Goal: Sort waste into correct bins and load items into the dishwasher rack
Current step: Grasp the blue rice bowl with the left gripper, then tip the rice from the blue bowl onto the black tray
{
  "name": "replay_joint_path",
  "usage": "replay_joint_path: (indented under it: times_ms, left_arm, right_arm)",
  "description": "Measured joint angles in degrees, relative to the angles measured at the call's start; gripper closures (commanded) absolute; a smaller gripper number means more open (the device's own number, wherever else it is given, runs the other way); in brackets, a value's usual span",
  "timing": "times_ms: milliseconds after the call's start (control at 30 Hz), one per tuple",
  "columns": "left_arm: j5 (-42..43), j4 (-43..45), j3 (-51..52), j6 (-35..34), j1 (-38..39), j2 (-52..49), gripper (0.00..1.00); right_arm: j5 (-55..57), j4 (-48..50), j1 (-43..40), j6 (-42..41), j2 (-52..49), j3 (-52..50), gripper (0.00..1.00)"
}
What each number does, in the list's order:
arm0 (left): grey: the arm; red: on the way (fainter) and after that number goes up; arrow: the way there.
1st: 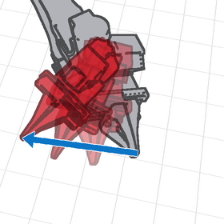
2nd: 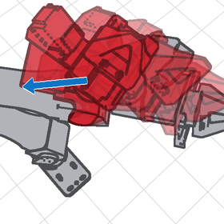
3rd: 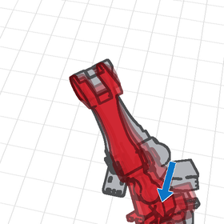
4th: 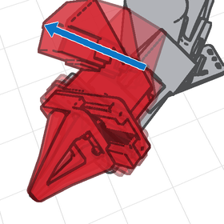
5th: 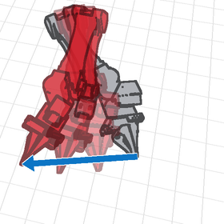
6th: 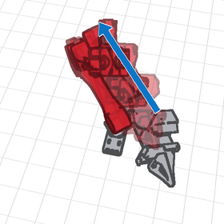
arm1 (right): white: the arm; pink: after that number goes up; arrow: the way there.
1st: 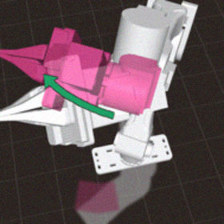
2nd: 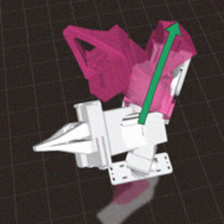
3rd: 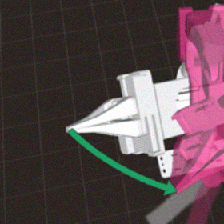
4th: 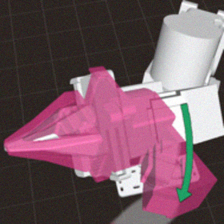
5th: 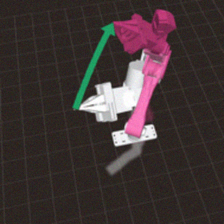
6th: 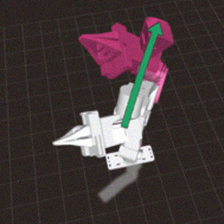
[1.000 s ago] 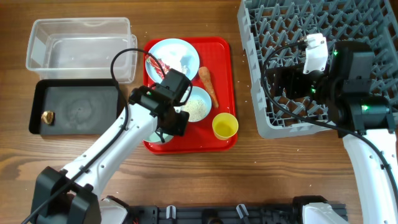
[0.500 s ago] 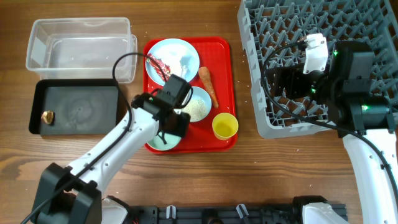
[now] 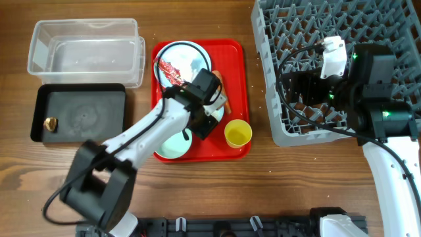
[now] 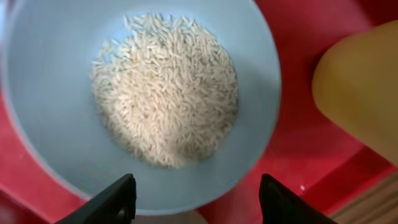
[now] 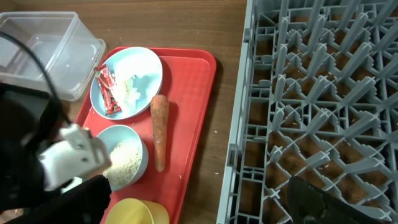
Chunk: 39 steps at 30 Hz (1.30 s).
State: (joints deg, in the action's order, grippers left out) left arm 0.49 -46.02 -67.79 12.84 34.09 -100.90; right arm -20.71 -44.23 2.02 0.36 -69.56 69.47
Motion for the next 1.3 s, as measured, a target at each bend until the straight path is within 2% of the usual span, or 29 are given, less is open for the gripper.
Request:
replay_joint_path:
  times_ms: [67,167,267,367,500,733,1067,1200,1300]
  left_arm:
    - [0.0,1.4,0.0,0.5,0.1,-1.5,0.42]
    - [0.3,4.0,0.0,1.1,0.2,-3.0,0.58]
    - [0.5,5.0,0.0,1.5,0.2,-3.1,0.63]
    - [0.9,5.5,0.0,1.4,0.2,-3.1,0.73]
    - [1.1,5.8,0.0,1.6,0.2,-3.1,0.96]
    - [1.1,7.3,-0.1,0.2,0.3,-3.1,0.96]
    - [2.4,6.8,-9.7,-10.5,-0.5,2.1,0.96]
    - [5.8,4.1,-11.0,-15.3,-7.2,8.2,0.96]
    - [9.5,-0.7,-11.1,-17.4,-15.5,11.8,0.96]
  right_arm:
    - [0.0,-0.1,0.0,0.0,0.0,0.0,0.07]
    - [0.0,-0.1,0.0,0.0,0.0,0.0,0.07]
    - [0.0,-0.1,0.0,0.0,0.0,0.0,0.07]
    - [0.0,-0.1,0.0,0.0,-0.3,0.0,0.07]
    - [0.0,-0.2,0.0,0.0,-1.7,0.0,0.07]
    - [0.0,-0.2,0.0,0.0,-1.8,0.0,0.07]
    - [0.0,-0.1,0.0,0.0,-1.8,0.0,0.07]
    - [0.0,-0.2,0.0,0.0,-1.8,0.0,0.07]
    - [0.0,-0.1,0.0,0.0,-1.8,0.0,0.07]
